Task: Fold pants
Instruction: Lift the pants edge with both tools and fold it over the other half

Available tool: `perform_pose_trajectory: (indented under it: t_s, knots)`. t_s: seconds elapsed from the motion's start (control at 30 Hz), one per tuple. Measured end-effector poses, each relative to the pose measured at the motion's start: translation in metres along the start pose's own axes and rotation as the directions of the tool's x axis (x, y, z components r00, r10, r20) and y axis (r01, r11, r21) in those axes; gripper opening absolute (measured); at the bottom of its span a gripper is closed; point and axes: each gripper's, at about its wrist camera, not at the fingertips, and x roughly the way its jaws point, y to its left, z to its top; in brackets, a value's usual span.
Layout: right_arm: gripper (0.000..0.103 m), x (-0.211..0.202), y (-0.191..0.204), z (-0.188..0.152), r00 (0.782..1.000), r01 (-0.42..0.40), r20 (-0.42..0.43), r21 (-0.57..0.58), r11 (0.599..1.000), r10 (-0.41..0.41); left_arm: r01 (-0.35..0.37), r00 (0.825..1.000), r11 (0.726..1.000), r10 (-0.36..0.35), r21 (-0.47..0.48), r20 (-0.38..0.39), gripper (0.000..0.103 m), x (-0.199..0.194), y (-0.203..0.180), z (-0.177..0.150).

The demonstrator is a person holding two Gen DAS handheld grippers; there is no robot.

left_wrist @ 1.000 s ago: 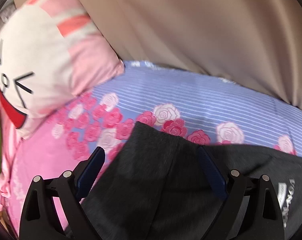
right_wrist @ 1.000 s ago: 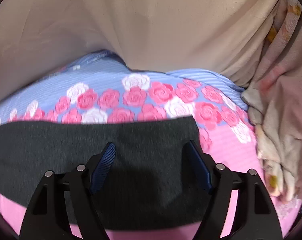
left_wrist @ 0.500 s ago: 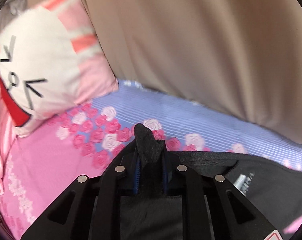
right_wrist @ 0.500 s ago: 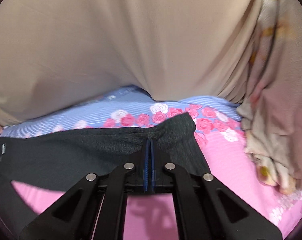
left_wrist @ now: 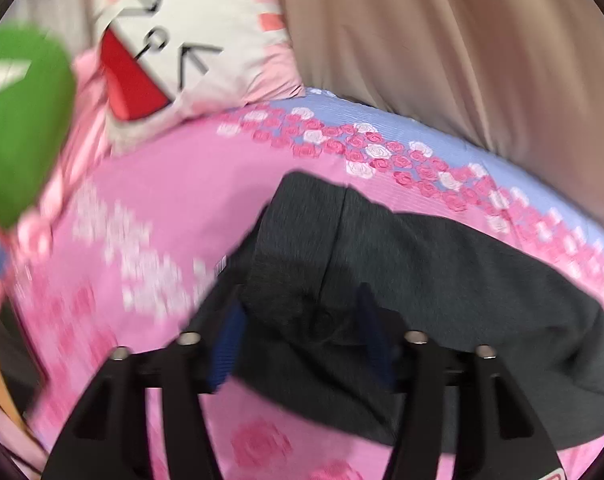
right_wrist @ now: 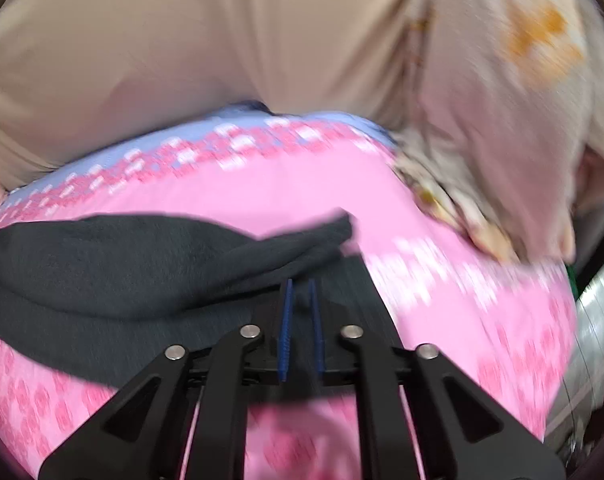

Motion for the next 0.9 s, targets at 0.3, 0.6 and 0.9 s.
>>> perform_pose_trajectory:
  t_s: [0.3,0.6,0.9]
  knots:
    - [0.079,-0.05,0.021,-0.026,0.965,-0.257,0.099,0.192,0.947,0.242,0.289,0.944,0.909,-0.323,-0.301,-0.069,0.091,-0.01,-0.002,-0.022]
    - [0.049,0.049,0.017,0.012,0.982,-0.156,-0.049,0.325,0.933,0.182,0.219,0.946,0.886,-0.295,-0.407,-0.133,0.061,0.032,-0.018,-0.007]
    - [0.003,-0.007,0.013,0.034,0.977,-0.21,0.105,0.292,0.933,0.186,0.213,0.944,0.922,-0.28,-0.323,-0.177,0.004,0.009,0.005,0.018]
